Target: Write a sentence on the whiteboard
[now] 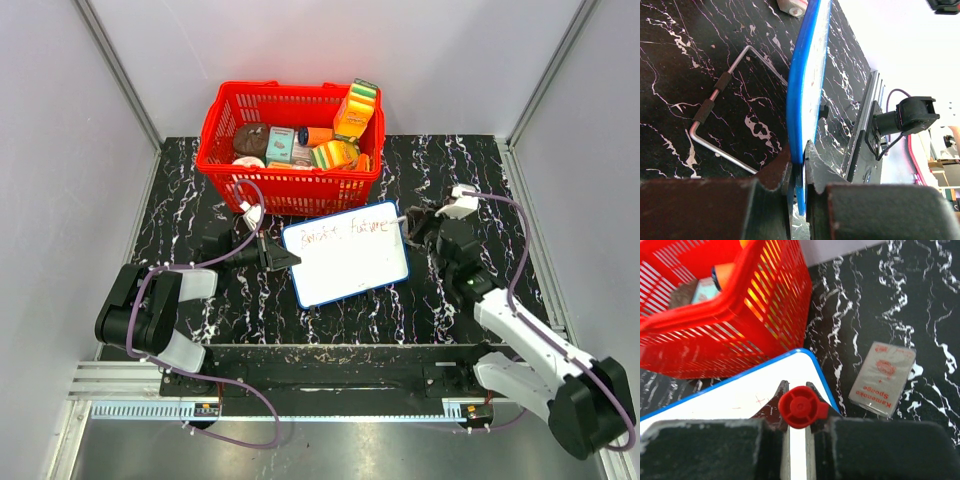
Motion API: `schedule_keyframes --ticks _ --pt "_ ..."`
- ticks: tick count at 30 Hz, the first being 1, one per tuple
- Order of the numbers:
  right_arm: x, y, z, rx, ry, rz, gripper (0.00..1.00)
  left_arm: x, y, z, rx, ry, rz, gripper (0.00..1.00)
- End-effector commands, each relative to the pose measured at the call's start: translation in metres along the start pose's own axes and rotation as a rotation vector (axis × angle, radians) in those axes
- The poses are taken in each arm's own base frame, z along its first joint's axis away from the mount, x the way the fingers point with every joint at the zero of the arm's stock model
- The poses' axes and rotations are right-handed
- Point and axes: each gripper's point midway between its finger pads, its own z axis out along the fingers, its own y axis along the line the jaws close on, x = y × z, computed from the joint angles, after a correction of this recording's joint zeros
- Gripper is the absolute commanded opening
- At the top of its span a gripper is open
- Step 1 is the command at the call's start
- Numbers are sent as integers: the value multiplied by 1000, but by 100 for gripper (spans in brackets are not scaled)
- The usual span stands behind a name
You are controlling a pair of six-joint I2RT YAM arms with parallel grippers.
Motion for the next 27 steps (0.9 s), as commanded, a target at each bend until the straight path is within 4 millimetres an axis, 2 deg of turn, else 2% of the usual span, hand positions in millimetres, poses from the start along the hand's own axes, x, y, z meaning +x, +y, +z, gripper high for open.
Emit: schedule_keyframes --ticks 1,4,9,12,17,20,21,27 --pt "-47 19 -18 -97 -134 2 0 -8 15 3 -76 -35 94 0" --pt "-54 23 -25 -122 -149 -6 0 -7 15 3 -77 -34 95 0" --pt "-50 30 -28 -156 -118 -16 0 -7 14 3 -74 -32 95 0" --pt "-46 42 -32 -229 -107 -19 0 -7 13 3 -73 -32 95 0" --pt "-29 49 -36 -264 -66 -27 0 -7 13 4 -74 -33 101 0" --pt "-16 60 -39 -278 -41 -52 0 -8 14 4 -76 -32 100 0" --pt "-11 71 -43 -303 -28 -62 0 -7 14 4 -79 -31 97 0" --pt "13 90 -52 -330 8 -102 0 -7 14 4 -78 -29 102 0"
